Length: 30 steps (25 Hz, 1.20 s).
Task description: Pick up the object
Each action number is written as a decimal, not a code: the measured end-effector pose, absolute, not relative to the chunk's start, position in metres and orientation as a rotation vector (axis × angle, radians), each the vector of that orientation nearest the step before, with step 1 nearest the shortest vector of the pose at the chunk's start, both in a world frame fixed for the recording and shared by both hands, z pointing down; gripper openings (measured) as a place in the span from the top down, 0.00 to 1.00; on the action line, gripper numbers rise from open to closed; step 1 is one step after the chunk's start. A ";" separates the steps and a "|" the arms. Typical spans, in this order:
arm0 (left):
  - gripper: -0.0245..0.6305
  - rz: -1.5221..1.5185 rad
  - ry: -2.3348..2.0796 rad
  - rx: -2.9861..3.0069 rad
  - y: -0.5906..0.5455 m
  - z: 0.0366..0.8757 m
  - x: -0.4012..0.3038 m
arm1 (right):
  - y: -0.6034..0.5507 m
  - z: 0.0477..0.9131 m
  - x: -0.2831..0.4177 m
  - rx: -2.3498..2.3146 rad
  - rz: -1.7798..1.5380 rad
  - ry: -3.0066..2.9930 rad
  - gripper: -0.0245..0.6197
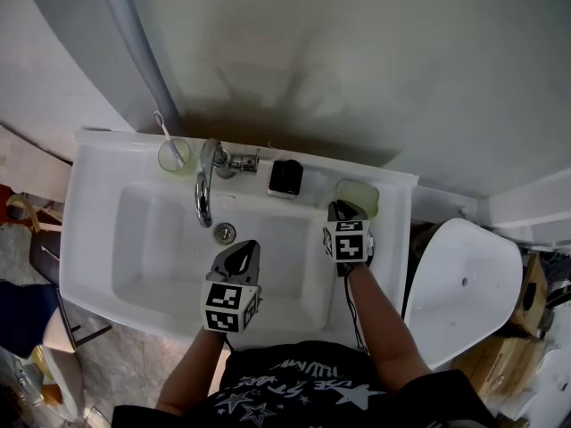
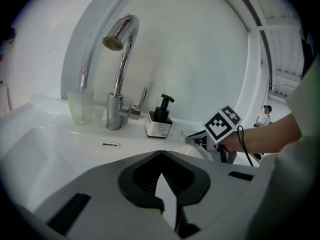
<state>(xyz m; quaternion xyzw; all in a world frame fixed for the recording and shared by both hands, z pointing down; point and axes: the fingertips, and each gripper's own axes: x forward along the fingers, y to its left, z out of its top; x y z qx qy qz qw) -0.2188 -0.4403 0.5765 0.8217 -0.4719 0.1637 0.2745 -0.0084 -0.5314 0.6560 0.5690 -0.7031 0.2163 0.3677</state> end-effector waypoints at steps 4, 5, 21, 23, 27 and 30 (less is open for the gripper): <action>0.94 0.441 -1.277 2.215 -0.438 0.573 -0.219 | -0.526 0.654 -0.008 1.447 0.573 -1.815 0.89; 0.94 0.441 -1.280 2.218 -0.437 0.572 -0.218 | -0.525 0.651 -0.008 1.449 0.574 -1.820 0.89; 0.94 0.392 -1.369 2.245 -0.388 0.532 -0.215 | -0.489 0.568 -0.007 1.477 0.462 -1.976 0.89; 0.94 0.390 -1.388 2.251 -0.379 0.530 -0.213 | -0.478 0.559 -0.004 1.480 0.450 -1.997 0.89; 0.94 0.393 -1.430 2.264 -0.359 0.525 -0.205 | -0.453 0.544 0.003 1.482 0.431 -2.041 0.89; 0.94 0.390 -1.463 2.267 -0.341 0.520 -0.197 | -0.431 0.534 0.010 1.481 0.419 -2.075 0.89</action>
